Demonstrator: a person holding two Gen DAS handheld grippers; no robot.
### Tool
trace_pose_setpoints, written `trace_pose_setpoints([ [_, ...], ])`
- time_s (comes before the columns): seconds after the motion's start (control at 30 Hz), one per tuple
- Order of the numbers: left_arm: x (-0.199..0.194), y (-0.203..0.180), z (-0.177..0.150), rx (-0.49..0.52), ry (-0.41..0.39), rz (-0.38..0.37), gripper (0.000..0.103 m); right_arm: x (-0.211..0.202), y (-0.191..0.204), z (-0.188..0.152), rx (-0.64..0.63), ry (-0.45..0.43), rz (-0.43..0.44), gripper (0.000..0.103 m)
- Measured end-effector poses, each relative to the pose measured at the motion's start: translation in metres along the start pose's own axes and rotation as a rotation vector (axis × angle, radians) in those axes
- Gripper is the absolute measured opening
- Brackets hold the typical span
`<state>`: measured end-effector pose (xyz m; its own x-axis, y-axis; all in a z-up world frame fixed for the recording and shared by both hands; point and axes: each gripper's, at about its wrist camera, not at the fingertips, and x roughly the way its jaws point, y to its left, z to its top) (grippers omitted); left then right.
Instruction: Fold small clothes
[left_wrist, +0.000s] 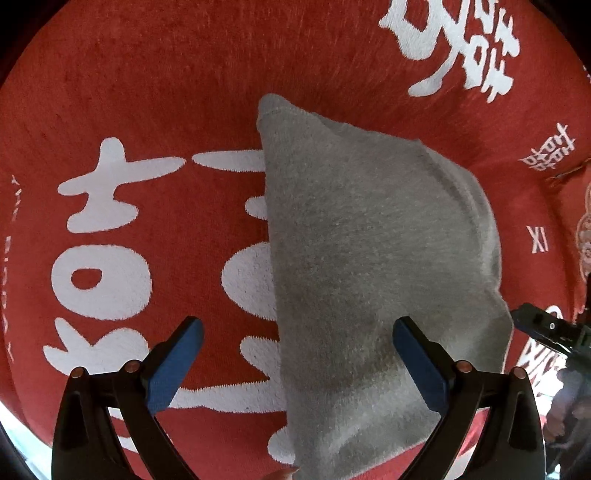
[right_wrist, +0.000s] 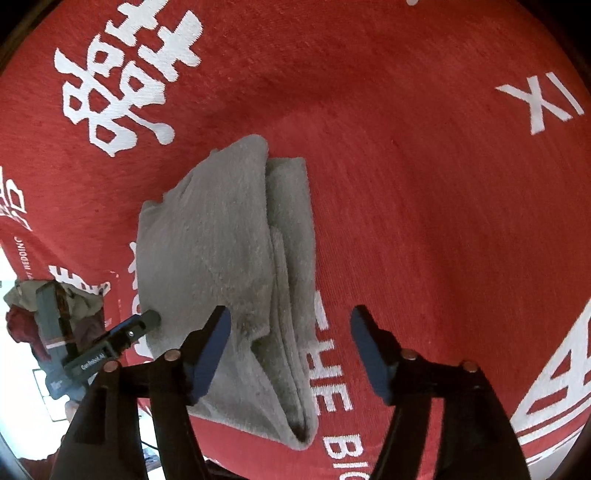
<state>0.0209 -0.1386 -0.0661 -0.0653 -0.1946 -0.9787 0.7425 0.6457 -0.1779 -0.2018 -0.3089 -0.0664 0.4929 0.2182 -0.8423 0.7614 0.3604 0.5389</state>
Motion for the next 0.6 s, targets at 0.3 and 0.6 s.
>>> trace_pose_setpoints([
  [0.3,0.009,0.008,-0.001,0.020,0.047,-0.027,0.103,0.006,-0.003,-0.003,-0.006,0.017,0.032,0.080],
  [0.6,0.012,-0.006,0.005,0.024,0.051,-0.021,0.103,0.011,-0.003,0.000,-0.002,0.034,0.022,0.080],
])
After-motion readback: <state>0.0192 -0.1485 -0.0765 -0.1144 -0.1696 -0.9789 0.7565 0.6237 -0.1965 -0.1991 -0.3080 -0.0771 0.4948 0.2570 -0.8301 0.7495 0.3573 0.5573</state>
